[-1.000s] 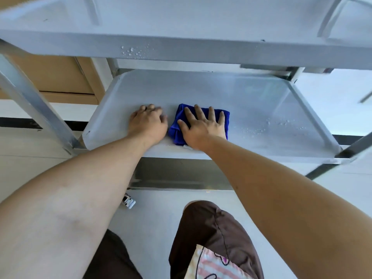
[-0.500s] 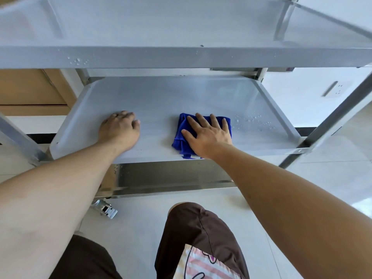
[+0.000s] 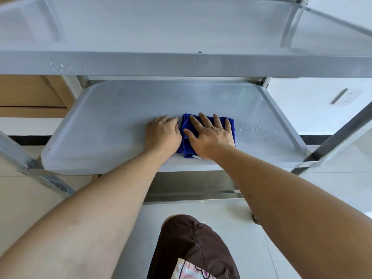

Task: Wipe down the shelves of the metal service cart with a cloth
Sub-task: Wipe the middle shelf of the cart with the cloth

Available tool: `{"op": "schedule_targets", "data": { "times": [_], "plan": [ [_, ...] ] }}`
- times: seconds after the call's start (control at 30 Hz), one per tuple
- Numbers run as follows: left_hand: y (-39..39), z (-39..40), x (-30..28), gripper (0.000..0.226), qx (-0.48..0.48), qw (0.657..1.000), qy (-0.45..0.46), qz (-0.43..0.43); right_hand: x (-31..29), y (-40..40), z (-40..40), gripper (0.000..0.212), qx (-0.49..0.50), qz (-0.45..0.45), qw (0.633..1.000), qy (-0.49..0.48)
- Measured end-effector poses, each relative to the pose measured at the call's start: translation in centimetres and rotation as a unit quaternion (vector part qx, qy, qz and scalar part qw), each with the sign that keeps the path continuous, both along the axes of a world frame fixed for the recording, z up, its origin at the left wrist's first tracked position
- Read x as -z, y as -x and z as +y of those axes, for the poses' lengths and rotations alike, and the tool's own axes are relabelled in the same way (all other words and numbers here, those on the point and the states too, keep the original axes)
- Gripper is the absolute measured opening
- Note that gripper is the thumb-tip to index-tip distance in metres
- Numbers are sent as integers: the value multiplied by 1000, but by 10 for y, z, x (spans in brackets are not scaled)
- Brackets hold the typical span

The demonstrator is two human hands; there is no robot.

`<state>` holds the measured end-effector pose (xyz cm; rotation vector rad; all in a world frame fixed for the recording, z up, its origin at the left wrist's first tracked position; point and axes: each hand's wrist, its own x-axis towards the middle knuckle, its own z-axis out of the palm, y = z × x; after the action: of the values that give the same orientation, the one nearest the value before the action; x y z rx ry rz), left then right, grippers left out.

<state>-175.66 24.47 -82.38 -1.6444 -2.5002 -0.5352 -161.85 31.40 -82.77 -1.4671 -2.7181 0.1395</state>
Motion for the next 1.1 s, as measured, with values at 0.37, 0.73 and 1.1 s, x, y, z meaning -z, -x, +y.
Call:
{"op": "schedule_targets", "data": {
  "times": [0.37,0.73,1.1],
  "plan": [
    [0,3,7,27,-4,999,-22,32,1,54,96,70,31,-1,999,-27],
    [2,8,14,33,-13,1000,-11,19,-6,94,163,70,53,2,998,-28],
    [3,3,8,33,-5,1000,-8,15,-3,65,124,69,42,3,999,-19]
  ]
}}
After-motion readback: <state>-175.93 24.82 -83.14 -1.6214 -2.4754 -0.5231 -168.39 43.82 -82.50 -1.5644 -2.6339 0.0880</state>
